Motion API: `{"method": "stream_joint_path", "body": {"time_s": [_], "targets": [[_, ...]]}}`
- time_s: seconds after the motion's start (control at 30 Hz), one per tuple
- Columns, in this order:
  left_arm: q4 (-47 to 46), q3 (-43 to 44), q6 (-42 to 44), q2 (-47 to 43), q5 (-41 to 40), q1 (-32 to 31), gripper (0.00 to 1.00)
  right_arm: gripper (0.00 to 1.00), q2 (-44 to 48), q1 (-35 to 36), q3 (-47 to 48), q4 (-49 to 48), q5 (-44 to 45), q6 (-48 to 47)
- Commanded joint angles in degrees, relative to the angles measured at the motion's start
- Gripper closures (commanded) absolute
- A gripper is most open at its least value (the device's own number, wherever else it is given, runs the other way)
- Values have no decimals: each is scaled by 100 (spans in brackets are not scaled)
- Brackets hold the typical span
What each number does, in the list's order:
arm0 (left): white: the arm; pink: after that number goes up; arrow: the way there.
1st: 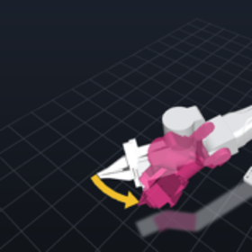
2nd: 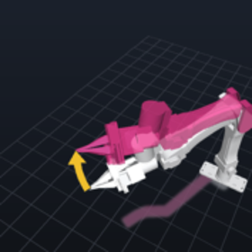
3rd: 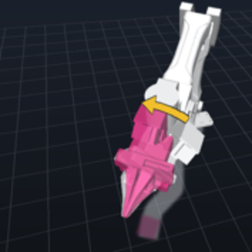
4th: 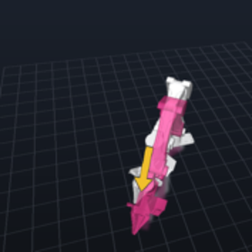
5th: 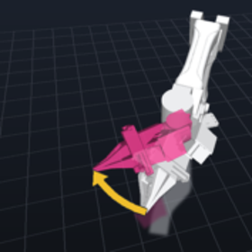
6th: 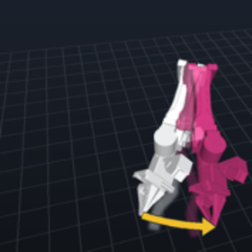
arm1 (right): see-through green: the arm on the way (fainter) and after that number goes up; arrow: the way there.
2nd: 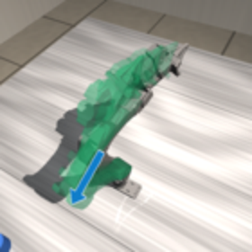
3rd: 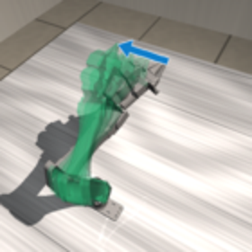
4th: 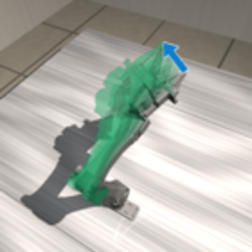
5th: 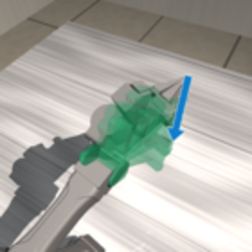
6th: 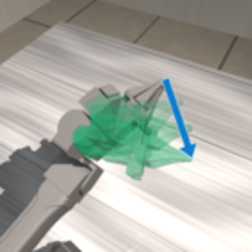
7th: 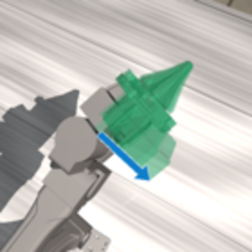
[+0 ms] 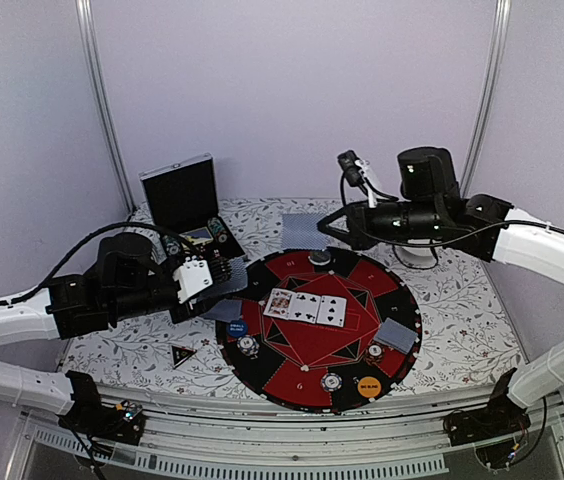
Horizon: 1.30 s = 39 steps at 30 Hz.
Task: Distribute texas hold em gaming equipment
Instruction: Place the poker card in the community card area.
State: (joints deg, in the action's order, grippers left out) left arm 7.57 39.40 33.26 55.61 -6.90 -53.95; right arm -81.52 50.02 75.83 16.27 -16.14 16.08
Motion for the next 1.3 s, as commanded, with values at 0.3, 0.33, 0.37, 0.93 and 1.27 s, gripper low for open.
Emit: {"method": "stream_joint_path", "body": {"time_s": [0.3, 0.33, 0.37, 0.93, 1.27], "targets": [[-142, 24, 24, -69, 30, -36, 47, 98, 1084, -2058, -2272, -242, -179, 402], [-143, 24, 23, -76, 35, -36, 47, 98, 1230, -2065, -2651, -782, 11, 857], [-144, 26, 23, -69, 38, -36, 46, 98, 1325, -2078, -3040, -1272, 181, 1247], [-135, 29, 6, -78, 48, -37, 47, 98, -30, -1529, -4454, -2705, 2450, 6403], [-138, 17, 14, -105, 56, -44, 47, 90, -652, -1036, -4088, -1945, 2812, 7535]]}}
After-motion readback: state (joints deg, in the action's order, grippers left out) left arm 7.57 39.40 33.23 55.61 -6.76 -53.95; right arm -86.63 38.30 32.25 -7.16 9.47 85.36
